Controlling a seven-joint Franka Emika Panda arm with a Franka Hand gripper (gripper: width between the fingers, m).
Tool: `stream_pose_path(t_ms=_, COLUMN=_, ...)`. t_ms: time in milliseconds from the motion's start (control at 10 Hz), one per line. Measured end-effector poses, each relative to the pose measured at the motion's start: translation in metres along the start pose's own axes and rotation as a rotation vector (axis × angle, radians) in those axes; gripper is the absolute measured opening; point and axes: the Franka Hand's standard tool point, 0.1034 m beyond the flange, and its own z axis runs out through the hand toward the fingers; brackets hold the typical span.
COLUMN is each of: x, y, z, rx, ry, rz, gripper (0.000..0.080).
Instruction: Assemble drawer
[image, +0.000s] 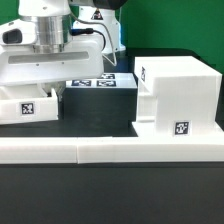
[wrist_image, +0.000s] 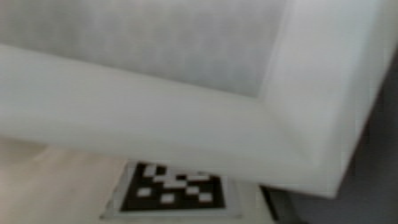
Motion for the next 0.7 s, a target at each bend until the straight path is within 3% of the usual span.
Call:
stream_pose_path(t_ms=500, x=0.001, y=-0.001, z=0.0, rx=-0.001, ry=0.0, rz=0.0, gripper=0.0041)
stream_pose_path(t_ms=700, x=0.011, y=-0.013, z=-0.004, rx=-0.004, ry=0.009, rz=0.006, gripper=0.0041)
